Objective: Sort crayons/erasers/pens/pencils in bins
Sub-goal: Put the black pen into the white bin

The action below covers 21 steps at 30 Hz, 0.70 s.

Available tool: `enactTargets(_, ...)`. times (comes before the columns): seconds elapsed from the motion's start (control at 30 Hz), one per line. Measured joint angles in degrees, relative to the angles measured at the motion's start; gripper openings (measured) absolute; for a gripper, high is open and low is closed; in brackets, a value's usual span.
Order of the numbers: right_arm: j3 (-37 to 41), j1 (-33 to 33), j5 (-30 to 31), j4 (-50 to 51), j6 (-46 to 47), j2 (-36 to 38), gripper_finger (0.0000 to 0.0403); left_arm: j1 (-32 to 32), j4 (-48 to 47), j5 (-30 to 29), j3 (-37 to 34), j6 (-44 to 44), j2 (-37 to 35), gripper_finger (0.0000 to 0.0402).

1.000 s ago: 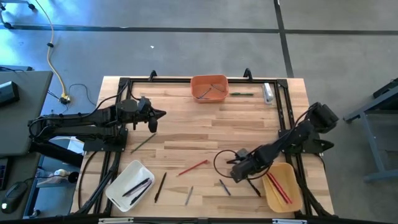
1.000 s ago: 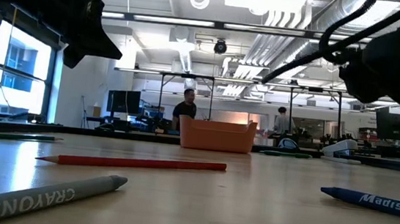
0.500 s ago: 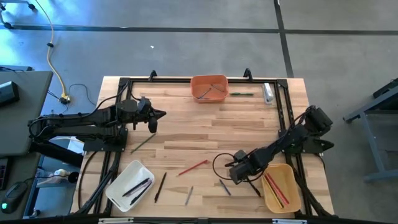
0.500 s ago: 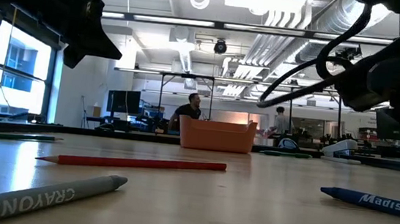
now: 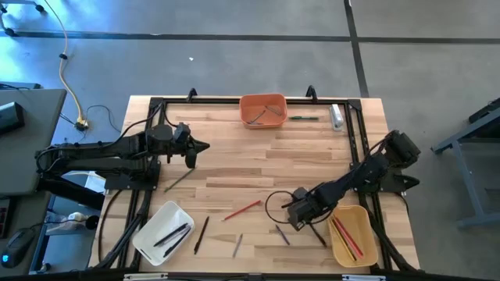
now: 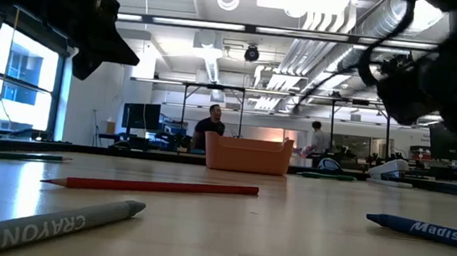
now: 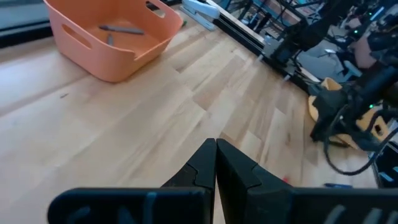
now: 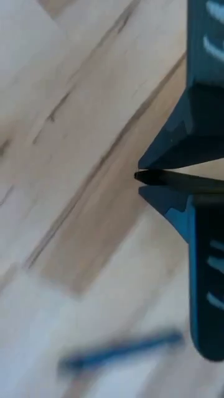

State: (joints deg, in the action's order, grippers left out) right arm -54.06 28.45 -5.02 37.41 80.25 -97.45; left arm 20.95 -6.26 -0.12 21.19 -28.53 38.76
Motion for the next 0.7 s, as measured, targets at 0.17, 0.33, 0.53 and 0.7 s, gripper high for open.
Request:
enactTargets(0.17, -0.1, -4.0, 2.9, -2.5, -3.0, 6.4, 0.002, 0.0, 0.0, 2.4, 0.0, -0.9, 0.0, 0.0)
enactTargets(0.33, -0.1, -9.9, 8.1, -8.8, -11.0, 14.1, 0.001, 0.0, 0.6, 4.3, 0.0, -2.8, 0.0, 0.0)
enactTargets(0.53, -0.2, -19.3, 13.8, -21.4, -27.0, 19.8, 0.0011, -0.2, 7.5, 8.6, 0.0, -4.7, 0.0, 0.0005)
enactTargets(0.7, -0.2, -26.7, 12.3, -37.7, -37.9, 18.9, 0.0012, -1.0, 17.3, 9.6, 0.0, -5.2, 2.2, 0.0044)
